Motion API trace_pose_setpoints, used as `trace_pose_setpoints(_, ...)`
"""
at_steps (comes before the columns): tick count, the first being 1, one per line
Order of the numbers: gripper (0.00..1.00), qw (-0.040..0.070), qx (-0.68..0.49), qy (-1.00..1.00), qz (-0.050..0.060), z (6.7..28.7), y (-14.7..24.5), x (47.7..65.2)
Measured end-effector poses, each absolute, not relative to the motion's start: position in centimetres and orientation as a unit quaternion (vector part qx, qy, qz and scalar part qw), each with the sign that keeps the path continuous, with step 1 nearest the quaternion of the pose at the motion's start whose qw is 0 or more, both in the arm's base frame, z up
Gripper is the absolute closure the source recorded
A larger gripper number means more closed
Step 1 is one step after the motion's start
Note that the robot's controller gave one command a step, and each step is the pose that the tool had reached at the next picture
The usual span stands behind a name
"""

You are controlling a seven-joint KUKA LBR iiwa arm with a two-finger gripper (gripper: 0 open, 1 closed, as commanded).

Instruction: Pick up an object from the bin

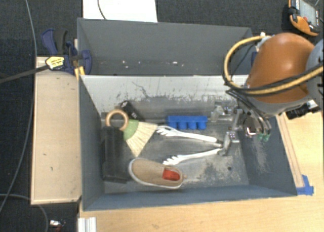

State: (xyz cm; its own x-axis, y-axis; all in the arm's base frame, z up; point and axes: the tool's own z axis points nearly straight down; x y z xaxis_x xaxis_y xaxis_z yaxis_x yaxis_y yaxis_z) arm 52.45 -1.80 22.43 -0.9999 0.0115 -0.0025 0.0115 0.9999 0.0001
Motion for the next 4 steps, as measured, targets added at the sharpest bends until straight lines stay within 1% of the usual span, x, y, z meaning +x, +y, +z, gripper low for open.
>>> trace_pose_setpoints(1, 0.00, 0.002, -0.121, 0.993, 0.000, 12.1, -0.9, 51.5)
trace_pose_setpoints(2, 0.00, 0.006, -0.144, 0.990, -0.001, 16.1, 0.7, 50.6)
trace_pose_setpoints(3, 0.00, 0.001, -0.177, 0.984, 0.001, 10.3, 1.9, 52.0)
trace_pose_setpoints(4, 0.00, 0.008, -0.235, 0.972, -0.002, 6.9, 0.8, 54.0)
